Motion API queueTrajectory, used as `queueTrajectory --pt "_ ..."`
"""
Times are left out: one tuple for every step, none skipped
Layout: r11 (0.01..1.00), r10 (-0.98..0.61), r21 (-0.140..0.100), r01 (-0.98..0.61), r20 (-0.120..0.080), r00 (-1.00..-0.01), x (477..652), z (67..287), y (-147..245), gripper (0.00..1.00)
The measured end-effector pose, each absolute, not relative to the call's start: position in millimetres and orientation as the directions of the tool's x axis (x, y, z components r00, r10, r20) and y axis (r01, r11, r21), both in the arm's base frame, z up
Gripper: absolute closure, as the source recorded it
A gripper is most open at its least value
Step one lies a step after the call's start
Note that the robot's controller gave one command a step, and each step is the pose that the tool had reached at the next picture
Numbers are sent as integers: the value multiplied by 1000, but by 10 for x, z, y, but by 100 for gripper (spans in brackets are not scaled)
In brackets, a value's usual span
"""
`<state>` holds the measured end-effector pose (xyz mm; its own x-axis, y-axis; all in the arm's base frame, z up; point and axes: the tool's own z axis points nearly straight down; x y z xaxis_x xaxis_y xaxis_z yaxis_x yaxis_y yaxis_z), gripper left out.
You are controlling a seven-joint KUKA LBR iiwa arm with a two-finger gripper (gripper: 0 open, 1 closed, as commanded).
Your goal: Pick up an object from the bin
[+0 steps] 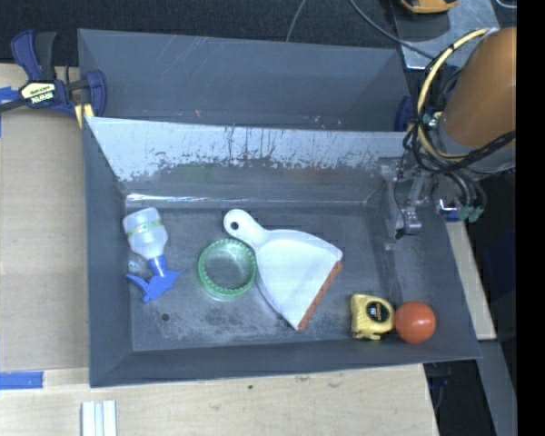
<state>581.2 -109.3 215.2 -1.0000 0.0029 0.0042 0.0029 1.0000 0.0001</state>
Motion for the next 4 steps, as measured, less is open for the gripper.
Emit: queueTrajectory --pt "1000 -27 3 -27 0 -1000 6272 1684 -570 0" --pt "998 -56 5 -56 -4 -998 6156 1900 -174 0" --pt "931 -365 4 -365 -4 -931 6175 1511 -344 0" --pt "952 -305 5 -305 -14 -952 6261 1883 346 0"
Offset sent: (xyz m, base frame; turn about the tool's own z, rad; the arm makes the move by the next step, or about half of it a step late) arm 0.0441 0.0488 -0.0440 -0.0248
